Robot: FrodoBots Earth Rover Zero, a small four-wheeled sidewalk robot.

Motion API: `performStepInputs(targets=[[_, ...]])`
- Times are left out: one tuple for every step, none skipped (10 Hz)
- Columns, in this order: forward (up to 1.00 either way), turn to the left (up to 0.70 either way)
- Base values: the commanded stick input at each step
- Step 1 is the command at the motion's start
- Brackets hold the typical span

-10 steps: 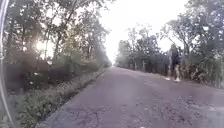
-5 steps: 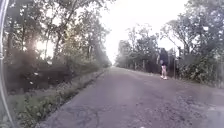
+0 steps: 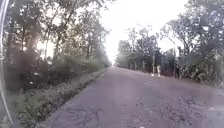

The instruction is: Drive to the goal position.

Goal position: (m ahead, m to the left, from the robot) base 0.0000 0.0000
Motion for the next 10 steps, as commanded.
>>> performStepInputs(targets=[[0.1, 0.01], [0.1, 0.01], [0.1, 0.01], [0.1, 0.01], [0.1, 0.01], [0.1, 0.01], [0.1, 0.01], [0.1, 0.01], [0.1, 0.01], [0.1, 0.01]])
